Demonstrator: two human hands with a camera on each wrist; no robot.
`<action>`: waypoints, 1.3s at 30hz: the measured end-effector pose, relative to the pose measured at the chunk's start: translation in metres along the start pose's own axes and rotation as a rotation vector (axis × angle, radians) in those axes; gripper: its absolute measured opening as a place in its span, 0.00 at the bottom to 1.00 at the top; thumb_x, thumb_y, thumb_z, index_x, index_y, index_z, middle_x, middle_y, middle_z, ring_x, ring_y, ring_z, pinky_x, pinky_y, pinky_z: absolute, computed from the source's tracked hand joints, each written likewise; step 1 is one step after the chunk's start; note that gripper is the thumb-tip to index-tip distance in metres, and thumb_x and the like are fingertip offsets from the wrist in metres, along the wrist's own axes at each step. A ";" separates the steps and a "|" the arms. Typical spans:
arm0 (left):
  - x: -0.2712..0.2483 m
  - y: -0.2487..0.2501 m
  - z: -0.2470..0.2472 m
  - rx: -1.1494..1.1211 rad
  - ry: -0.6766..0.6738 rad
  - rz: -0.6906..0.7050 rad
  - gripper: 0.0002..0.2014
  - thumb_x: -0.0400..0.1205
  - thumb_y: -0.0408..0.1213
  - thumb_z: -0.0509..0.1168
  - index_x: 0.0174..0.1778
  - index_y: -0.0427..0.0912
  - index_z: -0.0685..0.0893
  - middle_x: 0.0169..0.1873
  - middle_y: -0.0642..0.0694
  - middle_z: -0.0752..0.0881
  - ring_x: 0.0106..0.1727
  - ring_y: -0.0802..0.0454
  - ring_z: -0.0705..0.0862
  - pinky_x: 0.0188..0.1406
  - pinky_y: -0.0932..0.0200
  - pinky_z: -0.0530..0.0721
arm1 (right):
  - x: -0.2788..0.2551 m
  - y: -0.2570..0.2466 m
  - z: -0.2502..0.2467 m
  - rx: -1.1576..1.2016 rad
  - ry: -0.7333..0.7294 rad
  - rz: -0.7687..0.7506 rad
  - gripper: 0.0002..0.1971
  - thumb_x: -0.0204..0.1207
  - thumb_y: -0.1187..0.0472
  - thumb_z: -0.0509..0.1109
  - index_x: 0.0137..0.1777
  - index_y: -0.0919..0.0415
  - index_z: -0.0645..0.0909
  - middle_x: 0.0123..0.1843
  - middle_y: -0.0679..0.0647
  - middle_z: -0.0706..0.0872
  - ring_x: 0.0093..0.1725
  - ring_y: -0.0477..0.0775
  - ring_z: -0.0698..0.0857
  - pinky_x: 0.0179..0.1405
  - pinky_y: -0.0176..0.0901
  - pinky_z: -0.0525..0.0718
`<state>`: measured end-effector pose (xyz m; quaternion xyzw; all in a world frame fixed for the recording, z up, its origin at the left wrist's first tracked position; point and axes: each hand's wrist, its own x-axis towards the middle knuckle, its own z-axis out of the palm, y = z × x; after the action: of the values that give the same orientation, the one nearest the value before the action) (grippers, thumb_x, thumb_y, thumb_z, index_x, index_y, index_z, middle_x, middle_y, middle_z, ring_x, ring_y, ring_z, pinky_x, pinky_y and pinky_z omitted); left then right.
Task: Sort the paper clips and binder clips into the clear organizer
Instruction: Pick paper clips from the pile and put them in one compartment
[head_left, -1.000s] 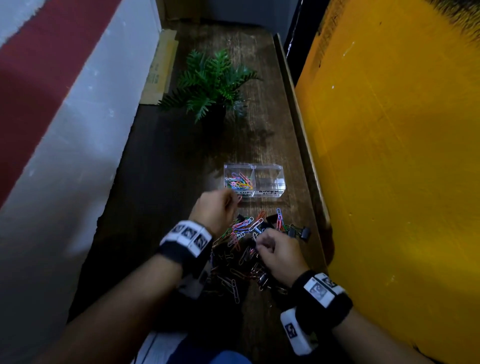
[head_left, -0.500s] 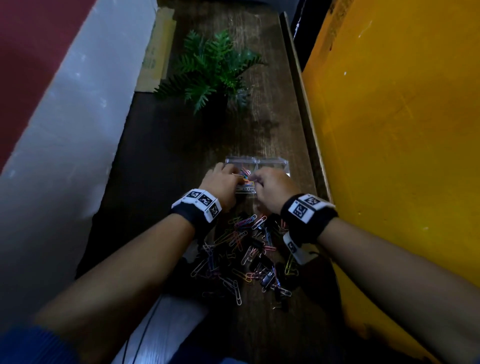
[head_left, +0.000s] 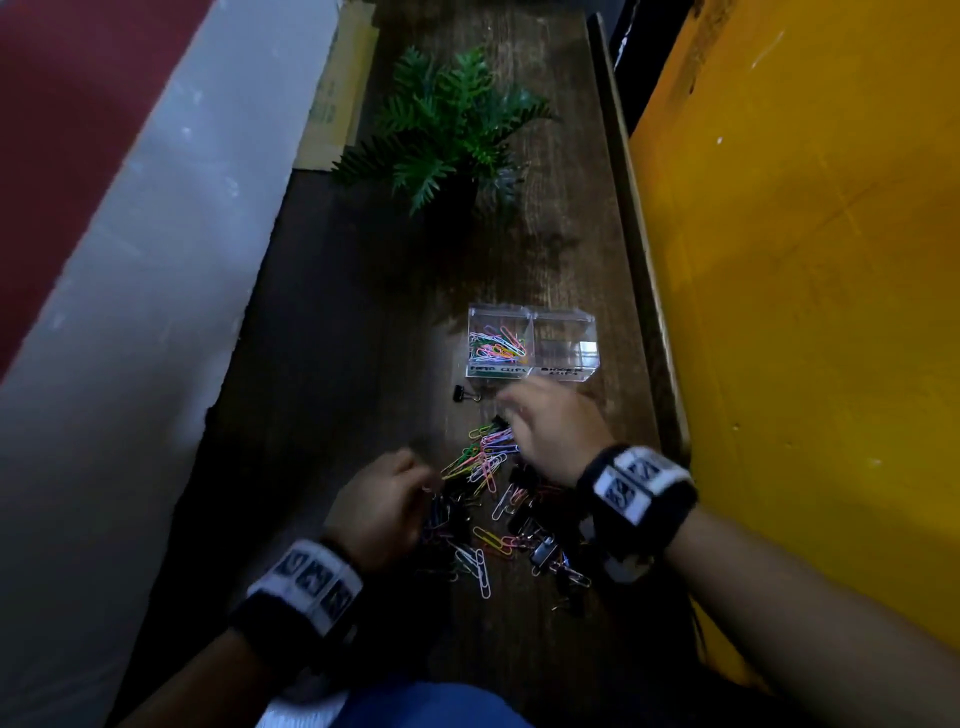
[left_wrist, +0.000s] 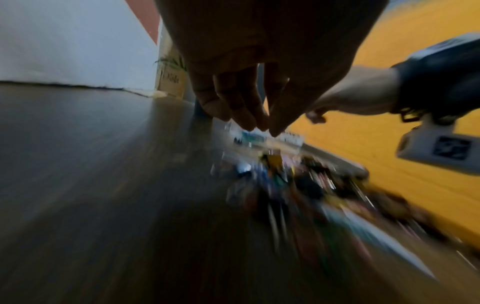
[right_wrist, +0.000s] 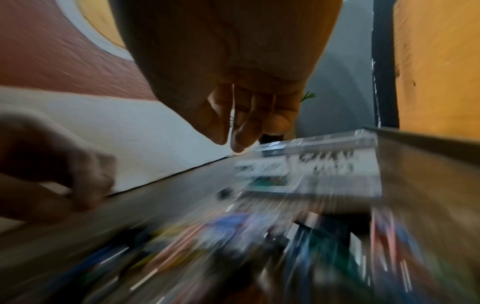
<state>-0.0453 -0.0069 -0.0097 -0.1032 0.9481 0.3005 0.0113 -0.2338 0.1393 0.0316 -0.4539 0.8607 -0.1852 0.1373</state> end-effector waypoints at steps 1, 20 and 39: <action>-0.016 -0.002 0.006 -0.012 -0.015 0.007 0.08 0.73 0.44 0.59 0.45 0.52 0.81 0.42 0.50 0.82 0.42 0.48 0.82 0.35 0.56 0.83 | -0.020 -0.006 0.008 0.019 0.004 -0.009 0.08 0.76 0.58 0.63 0.48 0.55 0.84 0.44 0.52 0.85 0.42 0.56 0.84 0.39 0.49 0.84; -0.118 0.006 0.034 0.069 -0.170 -0.065 0.12 0.75 0.53 0.56 0.41 0.56 0.84 0.45 0.59 0.73 0.37 0.62 0.78 0.29 0.75 0.73 | -0.180 -0.034 0.077 -0.046 -0.273 0.044 0.08 0.66 0.50 0.77 0.38 0.48 0.80 0.41 0.42 0.78 0.37 0.41 0.78 0.34 0.30 0.77; -0.095 0.026 0.047 0.201 -0.352 -0.289 0.24 0.82 0.57 0.45 0.67 0.48 0.71 0.70 0.49 0.69 0.68 0.52 0.70 0.61 0.57 0.76 | -0.146 -0.053 0.071 -0.077 -0.282 0.226 0.07 0.79 0.62 0.64 0.56 0.58 0.76 0.56 0.53 0.79 0.55 0.54 0.77 0.54 0.43 0.76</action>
<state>0.0401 0.0591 -0.0255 -0.1822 0.9320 0.2133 0.2294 -0.0862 0.2198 0.0018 -0.3805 0.8850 -0.0701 0.2591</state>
